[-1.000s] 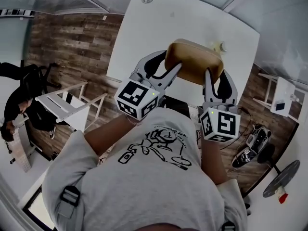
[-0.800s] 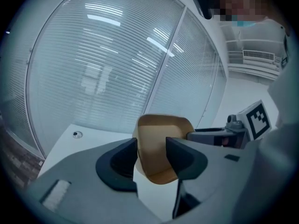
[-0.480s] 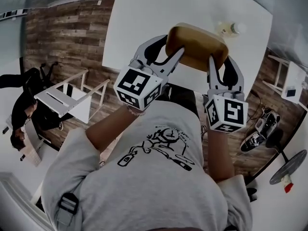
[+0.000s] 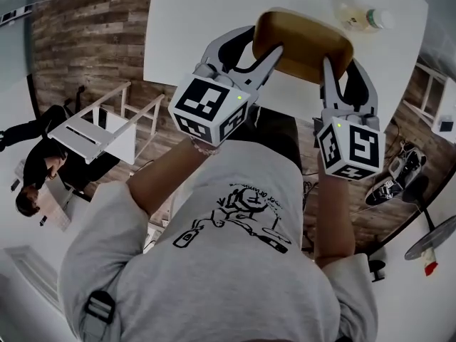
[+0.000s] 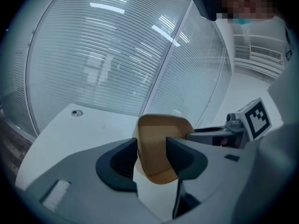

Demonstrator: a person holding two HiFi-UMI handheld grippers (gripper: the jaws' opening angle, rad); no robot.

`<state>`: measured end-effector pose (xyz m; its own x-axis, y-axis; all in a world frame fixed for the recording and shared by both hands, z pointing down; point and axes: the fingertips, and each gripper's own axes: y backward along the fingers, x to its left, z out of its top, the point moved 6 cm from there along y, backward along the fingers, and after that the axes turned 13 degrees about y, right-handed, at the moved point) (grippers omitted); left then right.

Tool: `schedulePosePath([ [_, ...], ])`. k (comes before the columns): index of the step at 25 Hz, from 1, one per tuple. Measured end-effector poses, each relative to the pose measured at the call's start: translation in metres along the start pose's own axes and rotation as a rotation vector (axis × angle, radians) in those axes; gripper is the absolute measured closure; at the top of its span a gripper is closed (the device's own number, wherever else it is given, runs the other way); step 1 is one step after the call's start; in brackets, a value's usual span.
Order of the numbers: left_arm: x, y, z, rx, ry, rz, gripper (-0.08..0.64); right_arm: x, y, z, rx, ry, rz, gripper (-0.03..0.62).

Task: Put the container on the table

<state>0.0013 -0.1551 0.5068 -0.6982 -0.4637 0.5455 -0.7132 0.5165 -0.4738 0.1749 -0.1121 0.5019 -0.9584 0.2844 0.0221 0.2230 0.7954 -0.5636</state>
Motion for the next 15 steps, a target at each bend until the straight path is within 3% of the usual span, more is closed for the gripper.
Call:
schedulePosePath([
  [15,0.039,-0.044,-0.049,0.071,0.024,0.043,0.371,-0.005,-0.051,-0.067,0.083,-0.041,0.018,0.443],
])
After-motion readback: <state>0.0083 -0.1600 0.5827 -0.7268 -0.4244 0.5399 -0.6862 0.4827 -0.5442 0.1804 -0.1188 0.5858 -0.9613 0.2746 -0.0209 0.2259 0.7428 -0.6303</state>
